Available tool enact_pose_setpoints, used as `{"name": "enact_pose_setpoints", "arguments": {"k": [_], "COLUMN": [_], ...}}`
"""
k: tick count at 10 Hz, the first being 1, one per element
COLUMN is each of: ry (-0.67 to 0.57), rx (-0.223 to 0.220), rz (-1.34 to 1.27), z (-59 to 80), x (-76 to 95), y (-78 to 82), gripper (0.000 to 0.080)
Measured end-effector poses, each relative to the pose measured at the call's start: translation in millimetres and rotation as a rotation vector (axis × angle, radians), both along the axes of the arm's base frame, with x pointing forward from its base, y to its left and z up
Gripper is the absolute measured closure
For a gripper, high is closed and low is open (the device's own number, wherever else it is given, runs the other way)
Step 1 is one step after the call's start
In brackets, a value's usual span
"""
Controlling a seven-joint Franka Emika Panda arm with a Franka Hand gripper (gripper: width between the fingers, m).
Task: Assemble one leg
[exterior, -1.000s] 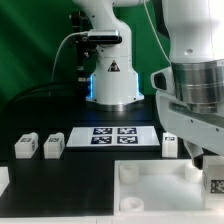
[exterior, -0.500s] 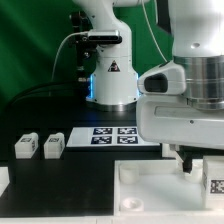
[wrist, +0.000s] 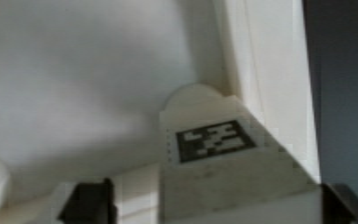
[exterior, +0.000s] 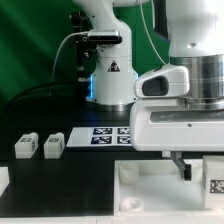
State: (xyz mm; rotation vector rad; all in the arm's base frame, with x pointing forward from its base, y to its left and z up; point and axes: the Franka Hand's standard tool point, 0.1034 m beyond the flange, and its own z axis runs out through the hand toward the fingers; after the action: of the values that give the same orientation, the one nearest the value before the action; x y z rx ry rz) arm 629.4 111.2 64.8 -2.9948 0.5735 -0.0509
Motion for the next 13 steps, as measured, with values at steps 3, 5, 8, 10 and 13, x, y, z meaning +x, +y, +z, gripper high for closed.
{"name": "enact_pose_setpoints", "arguments": {"k": [3, 5, 8, 10, 13], "ry": [0.026, 0.086, 0.212, 0.222, 0.228], "rx": [0.018, 0.04, 0.122, 0.167, 0.153], "rz": [-0.303, -0.628, -1.149, -1.464, -1.683], "z": [-0.2, -0.9, -0.6, -0.6, 0.9], "x": [-0.2, 4.6, 5.5, 4.8, 4.2], "y": [0.8, 3.2, 4.5, 4.6, -2.6], "gripper": [0.0511, 0.0511, 0.051, 0.0508, 0.0504]}}
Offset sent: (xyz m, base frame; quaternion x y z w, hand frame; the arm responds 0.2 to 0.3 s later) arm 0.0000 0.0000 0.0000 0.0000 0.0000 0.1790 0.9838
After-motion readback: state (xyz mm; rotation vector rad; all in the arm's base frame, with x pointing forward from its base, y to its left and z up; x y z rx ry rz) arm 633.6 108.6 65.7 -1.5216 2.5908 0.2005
